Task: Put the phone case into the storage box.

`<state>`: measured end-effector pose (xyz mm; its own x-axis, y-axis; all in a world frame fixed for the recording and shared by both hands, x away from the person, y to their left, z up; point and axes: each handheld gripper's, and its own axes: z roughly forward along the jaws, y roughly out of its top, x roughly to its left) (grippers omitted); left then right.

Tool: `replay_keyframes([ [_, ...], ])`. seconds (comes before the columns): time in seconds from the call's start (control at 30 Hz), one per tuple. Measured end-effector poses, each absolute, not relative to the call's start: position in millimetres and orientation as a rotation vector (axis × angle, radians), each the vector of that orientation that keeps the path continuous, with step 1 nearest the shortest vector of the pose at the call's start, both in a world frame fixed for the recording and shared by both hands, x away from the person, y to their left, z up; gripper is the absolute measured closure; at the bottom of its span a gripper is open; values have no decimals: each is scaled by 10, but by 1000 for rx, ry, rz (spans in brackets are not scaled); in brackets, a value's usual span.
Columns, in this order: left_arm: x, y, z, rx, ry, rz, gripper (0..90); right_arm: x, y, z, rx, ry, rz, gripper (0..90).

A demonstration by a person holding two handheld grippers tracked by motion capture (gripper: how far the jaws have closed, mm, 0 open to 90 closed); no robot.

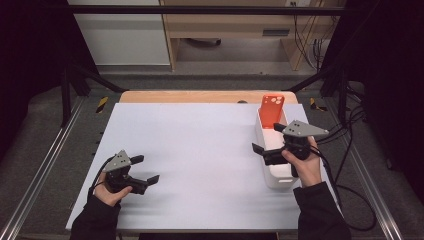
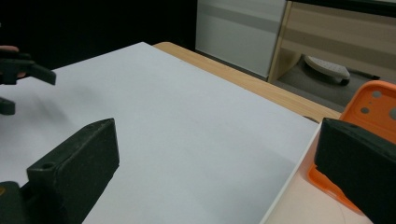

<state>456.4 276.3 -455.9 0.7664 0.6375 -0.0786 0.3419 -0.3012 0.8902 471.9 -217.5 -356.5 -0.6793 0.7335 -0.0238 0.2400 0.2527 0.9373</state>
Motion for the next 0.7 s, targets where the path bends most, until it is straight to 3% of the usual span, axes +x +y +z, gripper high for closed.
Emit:
replay_keyframes([
  [0.7,4541,2748,-4516,1903,724,362,6,4326,-2567,-4076,858,2071,1512,4],
])
